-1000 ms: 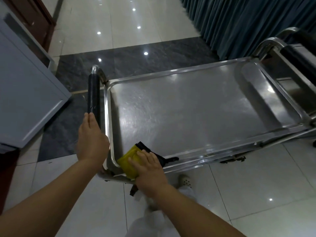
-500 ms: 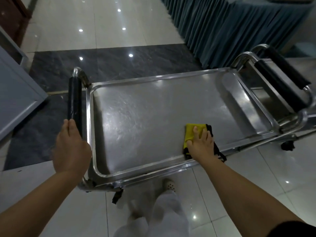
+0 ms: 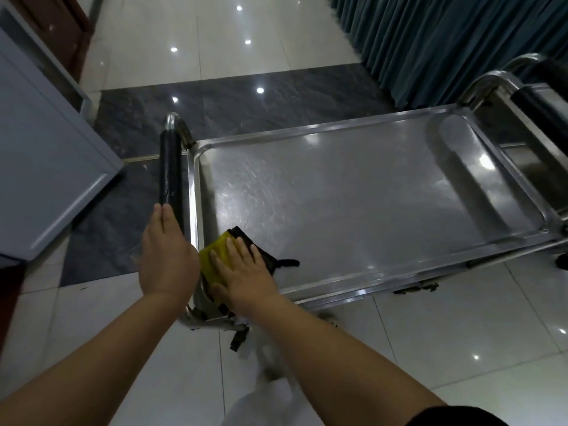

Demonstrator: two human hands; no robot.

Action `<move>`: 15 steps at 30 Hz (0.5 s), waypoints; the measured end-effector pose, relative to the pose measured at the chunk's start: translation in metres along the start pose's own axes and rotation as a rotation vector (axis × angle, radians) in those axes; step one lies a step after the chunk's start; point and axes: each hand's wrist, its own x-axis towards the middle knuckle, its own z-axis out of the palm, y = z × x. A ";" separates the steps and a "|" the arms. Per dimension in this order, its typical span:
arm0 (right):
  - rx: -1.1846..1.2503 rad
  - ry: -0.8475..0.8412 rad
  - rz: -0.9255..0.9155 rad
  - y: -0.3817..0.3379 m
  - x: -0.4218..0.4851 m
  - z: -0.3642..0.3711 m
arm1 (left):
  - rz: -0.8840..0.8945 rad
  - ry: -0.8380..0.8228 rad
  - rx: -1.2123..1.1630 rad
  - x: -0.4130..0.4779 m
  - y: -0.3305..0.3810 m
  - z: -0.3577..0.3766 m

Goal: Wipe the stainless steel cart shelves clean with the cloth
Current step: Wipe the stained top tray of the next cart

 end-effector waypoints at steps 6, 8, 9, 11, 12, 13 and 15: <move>0.016 0.070 0.271 0.100 -0.012 -0.032 | 0.009 -0.006 -0.025 0.000 -0.003 -0.002; 0.021 0.090 0.413 0.141 -0.025 -0.043 | 0.017 -0.002 -0.043 0.001 -0.004 -0.001; 0.026 0.105 0.481 0.161 -0.032 -0.048 | 0.019 -0.002 -0.051 0.001 -0.004 -0.001; 0.043 0.133 0.604 0.196 -0.048 -0.058 | 0.020 -0.001 -0.050 0.002 -0.004 0.000; 0.060 0.140 0.660 0.208 -0.053 -0.062 | 0.022 0.001 -0.047 0.003 -0.005 0.001; 0.077 0.146 0.712 0.217 -0.057 -0.065 | 0.025 0.003 -0.047 0.003 -0.005 0.001; 0.091 0.160 0.792 0.222 -0.057 -0.067 | 0.031 0.010 -0.053 0.004 -0.006 0.002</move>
